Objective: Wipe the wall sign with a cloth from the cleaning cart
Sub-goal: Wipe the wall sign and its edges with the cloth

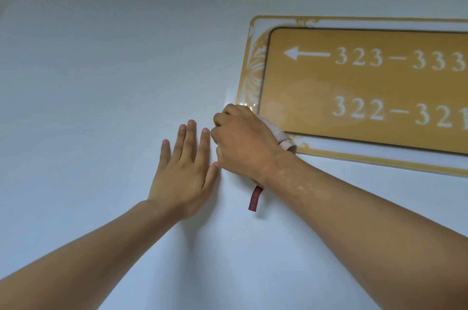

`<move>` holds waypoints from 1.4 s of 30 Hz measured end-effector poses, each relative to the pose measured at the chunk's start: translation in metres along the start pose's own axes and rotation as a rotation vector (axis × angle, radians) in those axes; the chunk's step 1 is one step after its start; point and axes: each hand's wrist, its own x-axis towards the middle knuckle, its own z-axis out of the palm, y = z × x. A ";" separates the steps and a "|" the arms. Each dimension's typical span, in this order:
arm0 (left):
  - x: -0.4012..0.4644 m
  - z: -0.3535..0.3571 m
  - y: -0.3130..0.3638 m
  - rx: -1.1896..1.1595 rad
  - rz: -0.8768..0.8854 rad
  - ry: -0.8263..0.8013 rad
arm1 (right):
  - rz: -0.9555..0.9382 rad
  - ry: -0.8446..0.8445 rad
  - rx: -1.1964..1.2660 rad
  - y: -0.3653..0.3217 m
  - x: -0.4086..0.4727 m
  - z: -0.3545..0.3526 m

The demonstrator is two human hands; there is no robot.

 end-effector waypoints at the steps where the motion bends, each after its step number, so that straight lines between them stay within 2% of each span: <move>1: -0.001 0.000 0.001 0.002 -0.004 0.001 | -0.006 0.002 0.000 -0.001 -0.003 0.000; 8: -0.006 0.000 0.013 -0.002 -0.072 0.037 | -0.020 -0.015 -0.037 -0.002 -0.025 0.002; 20: -0.005 -0.008 0.034 0.010 -0.143 0.038 | 0.062 0.102 -0.122 0.003 -0.055 0.010; 25: -0.006 -0.010 0.038 0.035 -0.146 0.077 | 0.089 0.095 -0.155 0.013 -0.074 0.011; 27: -0.005 -0.012 0.045 0.011 -0.100 0.122 | 0.097 0.074 -0.157 0.021 -0.080 0.007; 30: -0.004 -0.011 0.064 0.000 0.067 0.218 | 0.107 0.063 -0.166 0.033 -0.092 0.001; 34: -0.003 -0.005 0.094 0.035 0.238 0.226 | 0.110 0.063 -0.143 0.047 -0.110 -0.005; 42: 0.001 0.012 0.174 -0.167 0.197 0.262 | 0.152 0.012 -0.169 0.088 -0.162 -0.019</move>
